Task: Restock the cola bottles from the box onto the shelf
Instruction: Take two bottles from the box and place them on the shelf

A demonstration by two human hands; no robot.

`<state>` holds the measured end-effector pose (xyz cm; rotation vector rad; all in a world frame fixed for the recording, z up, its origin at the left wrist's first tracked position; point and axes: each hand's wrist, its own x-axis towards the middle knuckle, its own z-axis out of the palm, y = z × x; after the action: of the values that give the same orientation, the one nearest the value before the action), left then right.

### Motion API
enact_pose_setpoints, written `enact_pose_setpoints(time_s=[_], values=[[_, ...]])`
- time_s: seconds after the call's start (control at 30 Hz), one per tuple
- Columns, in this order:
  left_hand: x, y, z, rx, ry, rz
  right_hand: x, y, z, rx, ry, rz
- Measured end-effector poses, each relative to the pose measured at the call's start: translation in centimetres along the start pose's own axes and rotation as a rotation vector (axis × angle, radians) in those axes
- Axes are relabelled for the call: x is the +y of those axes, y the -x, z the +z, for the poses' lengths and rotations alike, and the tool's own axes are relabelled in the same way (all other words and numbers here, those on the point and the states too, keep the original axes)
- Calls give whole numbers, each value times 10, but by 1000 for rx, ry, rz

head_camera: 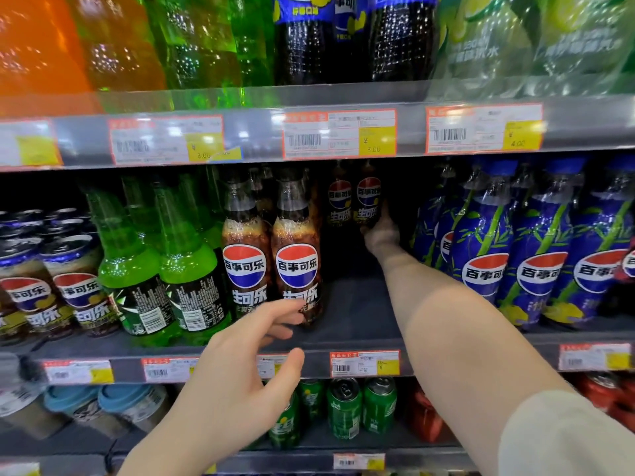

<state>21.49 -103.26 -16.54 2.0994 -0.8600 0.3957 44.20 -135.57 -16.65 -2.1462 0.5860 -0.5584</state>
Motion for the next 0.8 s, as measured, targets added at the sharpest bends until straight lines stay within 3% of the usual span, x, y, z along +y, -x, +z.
enact_pose_setpoints(time_s=[0.23, 0.5, 0.63, 0.8], values=[[15, -12, -16, -94, -65, -25, -12, 44, -12, 120, 100, -45], [27, -25, -36, -175, -63, -57, -41, 110, -29, 76, 116, -35], [26, -27, -47, -212, -76, -47, -49, 158, -38, 146, 75, -109], [22, -18, -54, -248, -132, -39, -55, 206, -52, 81, 145, -37]])
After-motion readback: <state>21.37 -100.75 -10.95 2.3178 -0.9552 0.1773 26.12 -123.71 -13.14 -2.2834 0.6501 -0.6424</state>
